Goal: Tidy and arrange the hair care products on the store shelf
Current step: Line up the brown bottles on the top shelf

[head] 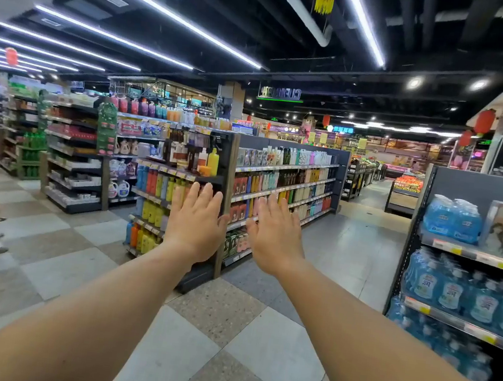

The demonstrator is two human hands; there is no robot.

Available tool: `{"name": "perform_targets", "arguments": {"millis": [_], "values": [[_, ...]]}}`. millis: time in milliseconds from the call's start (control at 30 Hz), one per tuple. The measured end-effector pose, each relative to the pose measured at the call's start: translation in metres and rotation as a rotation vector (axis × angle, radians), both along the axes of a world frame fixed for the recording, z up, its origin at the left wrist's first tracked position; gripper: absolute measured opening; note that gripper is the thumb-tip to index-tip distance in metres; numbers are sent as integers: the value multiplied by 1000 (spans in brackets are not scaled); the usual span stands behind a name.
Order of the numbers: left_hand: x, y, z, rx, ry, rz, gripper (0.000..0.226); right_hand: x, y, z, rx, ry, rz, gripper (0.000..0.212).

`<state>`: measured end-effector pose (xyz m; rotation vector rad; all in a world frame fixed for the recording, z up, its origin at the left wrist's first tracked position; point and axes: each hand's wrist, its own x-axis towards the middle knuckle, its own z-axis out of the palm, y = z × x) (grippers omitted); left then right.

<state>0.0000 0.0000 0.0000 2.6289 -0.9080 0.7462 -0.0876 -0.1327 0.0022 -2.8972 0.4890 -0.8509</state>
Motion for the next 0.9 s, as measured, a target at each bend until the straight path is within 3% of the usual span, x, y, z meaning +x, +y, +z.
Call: {"name": "perform_targets", "arguments": {"millis": [200,367,567,900], "values": [[19,-5,-29,240,351,74,51,15,-8,-25,71,319,51,53],[29,-8,-41,237,376,86,58,30,-19,-43,147,351,111,46],[53,-3,-55,239,392,120,51,68,-15,-62,142,385,154,53],[200,4,-75,243,451,160,53,216,-19,-78,93,426,196,53]]}}
